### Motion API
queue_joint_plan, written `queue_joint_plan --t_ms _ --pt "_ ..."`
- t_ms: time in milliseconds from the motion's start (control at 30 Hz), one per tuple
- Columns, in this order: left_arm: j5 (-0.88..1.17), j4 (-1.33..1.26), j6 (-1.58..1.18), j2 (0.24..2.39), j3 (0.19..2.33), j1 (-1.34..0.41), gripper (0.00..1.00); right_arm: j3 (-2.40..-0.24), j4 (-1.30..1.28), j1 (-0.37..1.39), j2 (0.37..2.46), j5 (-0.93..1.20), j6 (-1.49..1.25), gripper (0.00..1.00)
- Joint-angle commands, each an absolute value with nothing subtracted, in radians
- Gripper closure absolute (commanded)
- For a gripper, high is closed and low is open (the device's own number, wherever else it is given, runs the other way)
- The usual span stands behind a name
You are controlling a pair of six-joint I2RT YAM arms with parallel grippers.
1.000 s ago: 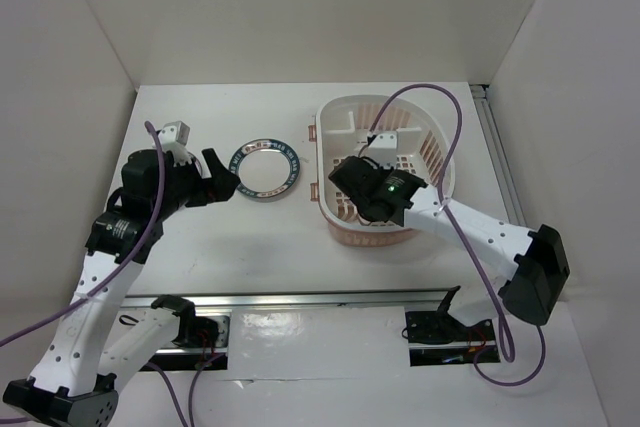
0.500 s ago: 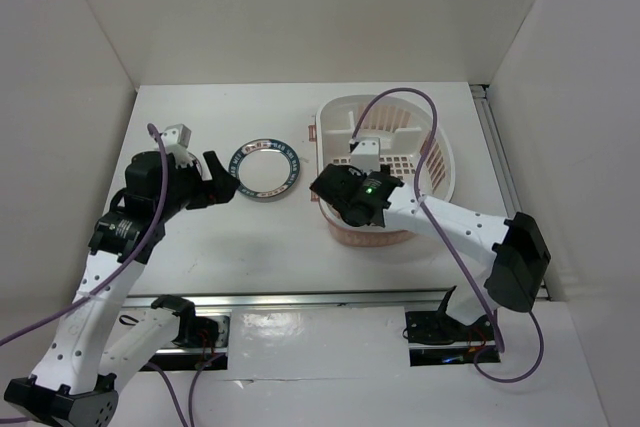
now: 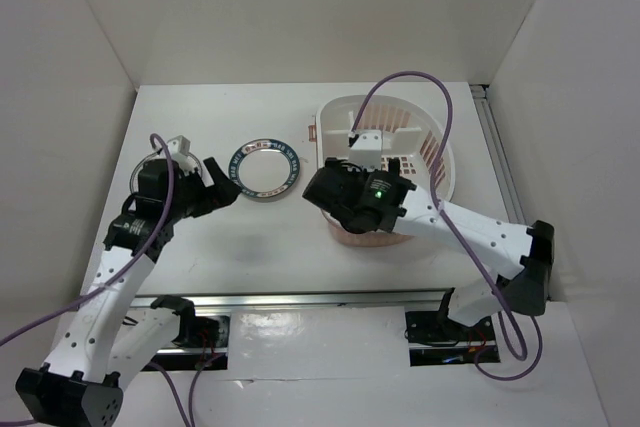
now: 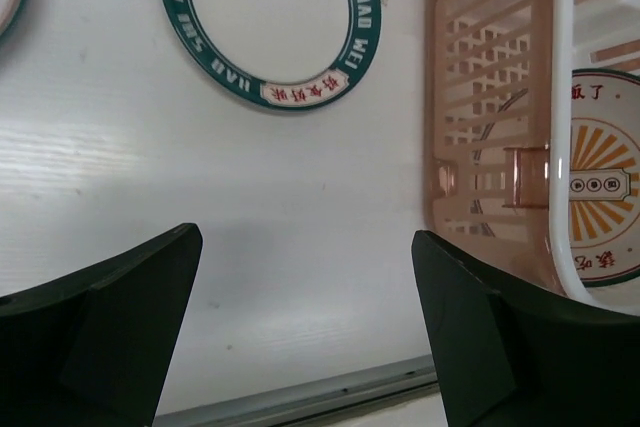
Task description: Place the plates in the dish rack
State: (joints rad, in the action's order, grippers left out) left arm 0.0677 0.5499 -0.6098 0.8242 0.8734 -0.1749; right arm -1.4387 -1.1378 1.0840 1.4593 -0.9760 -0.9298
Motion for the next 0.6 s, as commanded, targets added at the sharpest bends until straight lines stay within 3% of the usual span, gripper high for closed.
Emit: queue_joint_plan --t_ms 0,100,233,567 --pt "0.129 0.402 -0.777 0.785 0.741 -0.170 0.00 -1.499 -1.171 1.162 1.369 -1.084 -0.849 0.00" --pt "0.129 0.199 -0.885 0.785 0.573 -0.181 0.00 -1.447 -0.959 1.239 1.292 -1.060 -0.629 0.00" --pt "0.121 -0.057 -0.971 0.862 0.414 -0.202 0.02 -1.368 -0.631 1.262 1.177 -0.870 -0.419 0.00" --pt "0.043 -0.449 -1.021 1.184 0.322 -0.212 0.01 -1.345 -0.575 1.301 1.138 -0.770 -0.362 0.00"
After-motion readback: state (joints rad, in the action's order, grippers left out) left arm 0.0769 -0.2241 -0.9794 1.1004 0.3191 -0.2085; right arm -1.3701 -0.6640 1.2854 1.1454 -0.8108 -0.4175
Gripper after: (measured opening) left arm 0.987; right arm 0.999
